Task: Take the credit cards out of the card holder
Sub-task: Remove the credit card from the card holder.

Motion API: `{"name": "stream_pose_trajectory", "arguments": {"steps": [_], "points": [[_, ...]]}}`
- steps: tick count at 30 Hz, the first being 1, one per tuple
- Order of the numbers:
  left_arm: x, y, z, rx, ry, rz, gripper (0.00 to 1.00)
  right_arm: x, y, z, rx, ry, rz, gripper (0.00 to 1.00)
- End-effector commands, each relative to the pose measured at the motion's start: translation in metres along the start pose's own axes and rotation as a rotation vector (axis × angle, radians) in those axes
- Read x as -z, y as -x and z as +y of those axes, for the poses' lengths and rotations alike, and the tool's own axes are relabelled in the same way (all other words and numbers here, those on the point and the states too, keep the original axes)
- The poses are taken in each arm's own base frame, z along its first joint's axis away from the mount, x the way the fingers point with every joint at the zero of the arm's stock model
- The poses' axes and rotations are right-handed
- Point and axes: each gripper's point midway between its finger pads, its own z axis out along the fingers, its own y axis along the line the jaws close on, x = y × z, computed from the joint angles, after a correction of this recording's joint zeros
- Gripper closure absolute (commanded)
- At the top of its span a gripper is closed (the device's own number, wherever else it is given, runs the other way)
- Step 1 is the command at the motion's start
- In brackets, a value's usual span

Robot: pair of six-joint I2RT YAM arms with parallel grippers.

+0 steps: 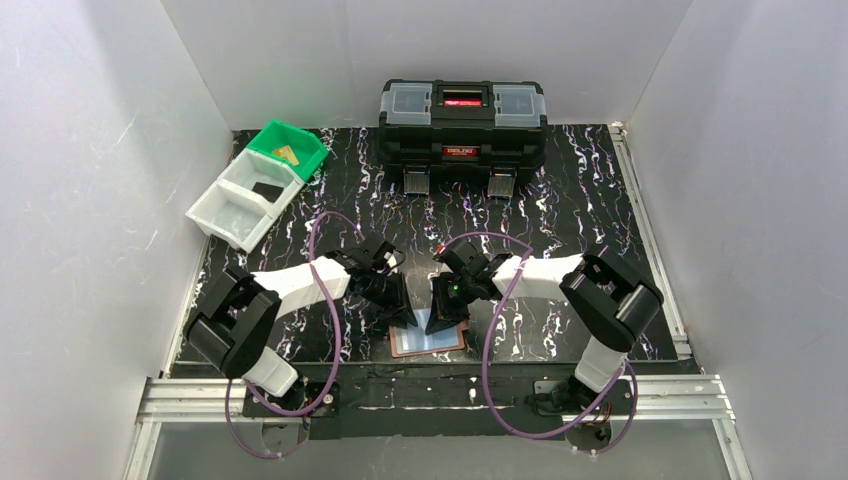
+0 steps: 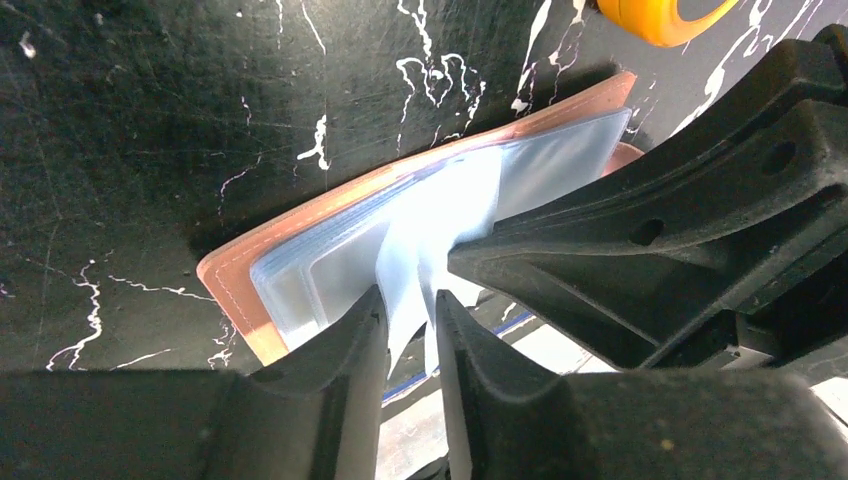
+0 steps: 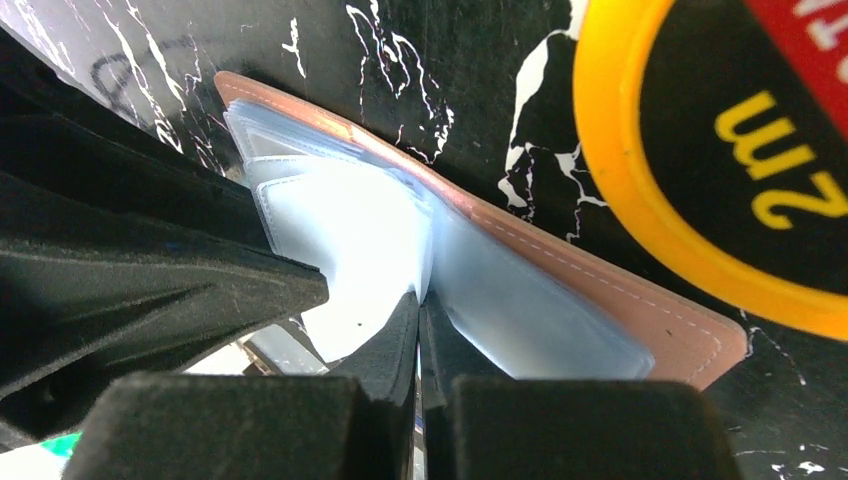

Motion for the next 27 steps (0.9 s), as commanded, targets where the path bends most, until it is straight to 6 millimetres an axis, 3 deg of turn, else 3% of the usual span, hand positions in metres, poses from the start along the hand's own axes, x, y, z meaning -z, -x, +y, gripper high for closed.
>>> {"name": "stream_pose_trajectory", "arguments": {"steps": [1,4,10,13,16,24,27], "points": [[-0.001,0.002,-0.004,0.004,-0.002,-0.014,0.80,0.008,-0.005,-0.006,0.017,-0.027,0.004,0.95],[0.001,0.006,-0.012,-0.008,-0.018,-0.029,0.88,0.015,-0.003,0.000,0.033,-0.025,-0.009,0.87],[0.009,0.007,-0.023,-0.028,-0.041,-0.040,0.99,0.038,0.010,0.024,0.073,-0.004,-0.076,0.58],[0.012,0.005,-0.025,-0.039,-0.043,-0.033,1.00,0.049,0.016,0.034,0.080,-0.002,-0.106,0.54],[0.015,0.004,-0.029,-0.051,-0.058,-0.018,0.93,0.063,0.021,0.037,0.079,-0.038,-0.144,0.51],[0.013,0.004,-0.049,-0.082,-0.092,0.014,0.75,0.107,0.021,0.023,0.052,-0.135,-0.271,0.36],[0.009,0.006,-0.058,-0.095,-0.096,0.026,0.69,0.118,0.017,0.018,0.037,-0.143,-0.296,0.35]]}}
